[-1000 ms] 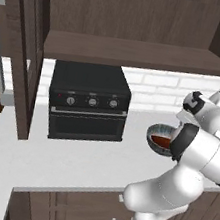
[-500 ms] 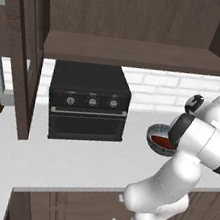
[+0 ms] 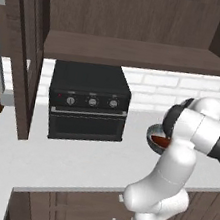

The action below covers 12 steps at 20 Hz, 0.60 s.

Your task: Pick up the bowls on the counter and stack them on top of one another in the open cabinet. Place the smaller bowl on top of the larger bowl.

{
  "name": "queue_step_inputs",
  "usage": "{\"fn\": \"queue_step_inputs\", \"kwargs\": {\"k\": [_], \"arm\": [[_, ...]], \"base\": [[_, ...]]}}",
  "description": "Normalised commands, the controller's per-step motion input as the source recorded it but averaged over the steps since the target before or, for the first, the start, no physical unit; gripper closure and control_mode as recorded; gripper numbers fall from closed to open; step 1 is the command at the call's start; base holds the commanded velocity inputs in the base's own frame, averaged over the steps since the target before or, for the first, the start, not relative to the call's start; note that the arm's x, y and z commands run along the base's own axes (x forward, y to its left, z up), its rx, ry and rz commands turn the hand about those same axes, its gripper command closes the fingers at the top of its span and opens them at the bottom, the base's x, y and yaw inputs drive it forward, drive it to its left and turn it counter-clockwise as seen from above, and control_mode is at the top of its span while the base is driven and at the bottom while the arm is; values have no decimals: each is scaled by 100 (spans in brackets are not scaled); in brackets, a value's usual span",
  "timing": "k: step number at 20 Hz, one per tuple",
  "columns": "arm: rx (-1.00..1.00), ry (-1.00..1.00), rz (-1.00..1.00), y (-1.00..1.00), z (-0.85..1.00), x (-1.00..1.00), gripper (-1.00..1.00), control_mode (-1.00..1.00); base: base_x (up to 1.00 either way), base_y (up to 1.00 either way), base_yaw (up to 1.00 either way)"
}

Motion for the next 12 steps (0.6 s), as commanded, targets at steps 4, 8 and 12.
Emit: {"fn": "queue_step_inputs", "kwargs": {"k": [4, 8, 12], "arm": [[0, 0, 10, 0, -30, 30, -100, -100], [-3, 1, 8, 6, -30, 11, 100, -100], [0, 0, 6, 6, -11, 0, 100, -100]], "base": [[0, 0, 0], [0, 0, 0], [0, 0, 0]]}}
